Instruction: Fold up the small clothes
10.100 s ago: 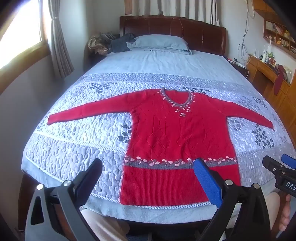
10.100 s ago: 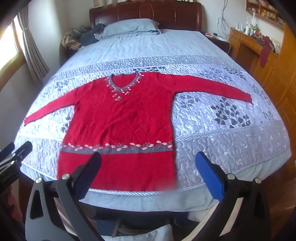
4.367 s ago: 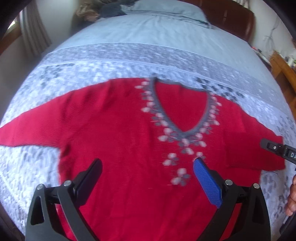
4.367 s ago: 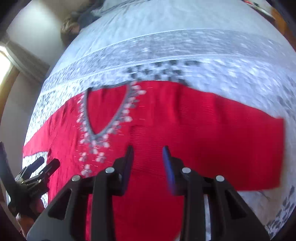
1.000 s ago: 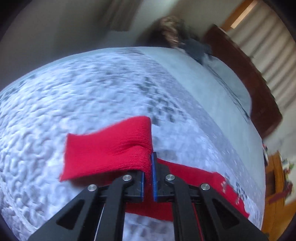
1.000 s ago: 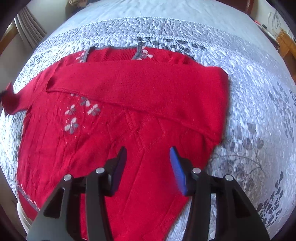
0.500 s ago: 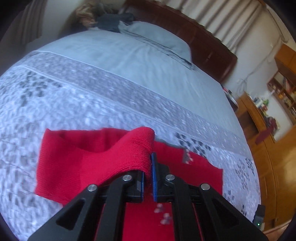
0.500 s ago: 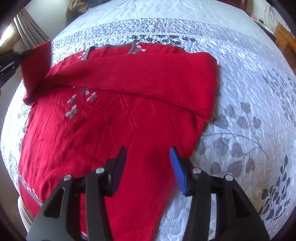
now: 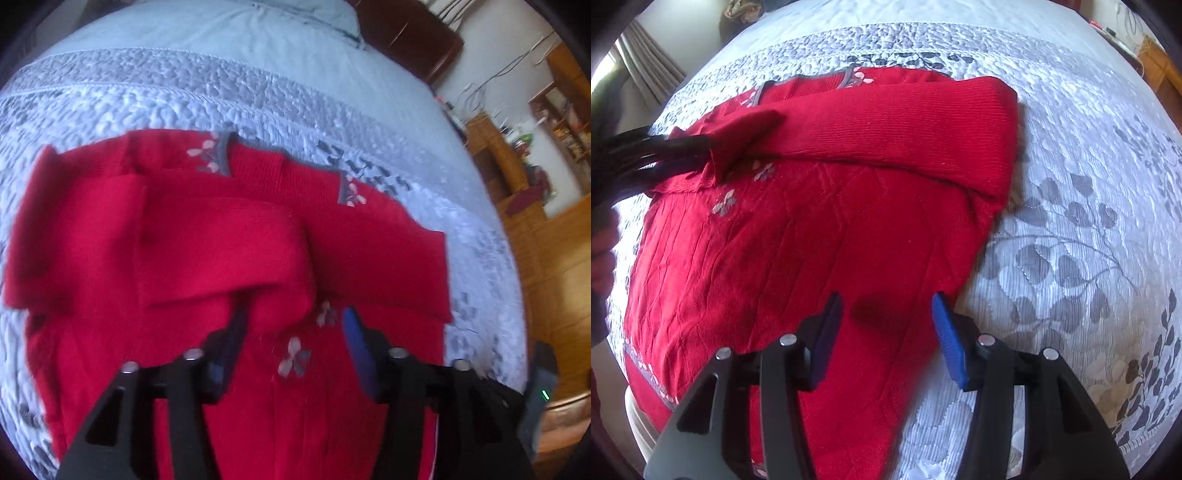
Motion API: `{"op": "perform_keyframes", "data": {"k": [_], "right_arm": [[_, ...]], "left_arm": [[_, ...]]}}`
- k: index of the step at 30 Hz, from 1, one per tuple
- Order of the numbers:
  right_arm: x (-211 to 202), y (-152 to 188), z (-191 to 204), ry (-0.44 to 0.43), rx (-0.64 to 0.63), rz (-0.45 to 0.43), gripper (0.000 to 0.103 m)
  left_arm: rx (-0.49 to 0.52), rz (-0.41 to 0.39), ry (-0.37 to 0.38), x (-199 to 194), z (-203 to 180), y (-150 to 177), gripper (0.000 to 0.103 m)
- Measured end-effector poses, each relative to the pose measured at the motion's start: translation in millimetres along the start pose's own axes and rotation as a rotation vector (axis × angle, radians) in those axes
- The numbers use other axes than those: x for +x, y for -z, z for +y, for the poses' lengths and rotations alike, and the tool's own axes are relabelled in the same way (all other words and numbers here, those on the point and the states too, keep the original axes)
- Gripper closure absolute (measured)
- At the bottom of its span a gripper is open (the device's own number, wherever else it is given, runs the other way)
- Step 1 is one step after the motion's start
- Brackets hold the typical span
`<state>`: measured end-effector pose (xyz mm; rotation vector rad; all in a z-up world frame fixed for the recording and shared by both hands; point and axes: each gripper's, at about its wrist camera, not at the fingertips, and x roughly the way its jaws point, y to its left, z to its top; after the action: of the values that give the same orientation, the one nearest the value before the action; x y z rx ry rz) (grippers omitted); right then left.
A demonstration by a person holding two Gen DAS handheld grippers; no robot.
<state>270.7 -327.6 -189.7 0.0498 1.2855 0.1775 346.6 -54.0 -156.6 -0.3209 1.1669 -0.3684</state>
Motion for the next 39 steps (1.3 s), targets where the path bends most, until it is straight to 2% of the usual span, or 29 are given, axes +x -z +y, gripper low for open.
{"op": "perform_keyframes", "data": {"k": [1,3,5,8,11,14,15,19,21,23,24,25,27,31,33,37,38,39], "right_arm": [[-0.8,-1.4,2.4,-0.003,0.001,-0.003,0.052],[-4.3,-4.6,10.9,-0.02,-0.007,-0.022,0.052],[-0.8,-8.0,21.3,-0.029,-0.018,-0.015,0.052],[25.9,-11.6,38.7,-0.049,-0.036,0.071,0.051],[37.8,-15.5,51.1,0.022,-0.08,0.104,0.046],[33.7,-27.3,62.4,0.058,-0.095,0.129,0.047],[26.3,-36.2,71.7,0.029,-0.107,0.114,0.05],[3.6,-78.6,123.2,-0.116,-0.153,0.07,0.051],[1.9,-104.1,156.1,-0.177,-0.19,0.062,0.051],[7.9,-126.5,184.4,-0.196,-0.215,0.053,0.053],[15.8,-138.9,196.1,-0.218,-0.207,0.065,0.053],[26.7,-150.9,204.5,-0.254,-0.183,0.091,0.053],[46.7,-167.1,210.9,-0.292,-0.139,0.138,0.055],[89.8,-181.1,221.7,-0.267,-0.079,0.223,0.056],[103.6,-182.3,227.3,-0.211,-0.078,0.25,0.058],[113.5,-184.5,240.7,-0.159,-0.102,0.255,0.048],[114.0,-184.0,244.0,-0.123,-0.122,0.251,0.051],[113.1,-184.0,245.3,-0.095,-0.134,0.243,0.06]], "left_arm": [[0.011,-0.019,-0.028,-16.4,8.8,4.5,0.032],[0.032,-0.078,-0.105,-39.2,30.7,9.2,0.032],[0.03,-0.105,-0.185,-46.9,51.2,6.4,0.032],[-0.032,-0.09,-0.242,-44.8,87.8,-6.1,0.033],[-0.06,-0.047,-0.296,-29.1,116.6,-15.8,0.034],[-0.089,0.005,-0.255,-13.0,139.8,-16.0,0.036],[-0.063,-0.003,-0.251,-11.9,140.7,-14.7,0.036],[-0.026,-0.023,-0.247,-9.2,141.0,-8.3,0.031],[-0.009,-0.013,-0.251,-5.9,139.7,-8.1,0.03],[0.007,0.022,-0.252,-3.9,136.6,-12.7,0.031],[0.004,0.038,-0.247,-4.3,137.1,-16.6,0.032],[-0.001,0.049,-0.255,-7.5,139.3,-19.1,0.041],[0.015,0.055,-0.28,-11.7,140.0,-22.9,0.05],[0.062,0.058,-0.282,-9.9,141.0,-19.5,0.05],[0.043,0.045,-0.267,-10.1,143.9,-17.8,0.05],[-0.003,0.02,-0.23,-9.9,151.7,-16.6,0.048],[-0.003,0.019,-0.228,-10.8,152.2,-15.8,0.047],[-0.003,0.017,-0.226,-11.1,152.6,-15.7,0.047]]}}
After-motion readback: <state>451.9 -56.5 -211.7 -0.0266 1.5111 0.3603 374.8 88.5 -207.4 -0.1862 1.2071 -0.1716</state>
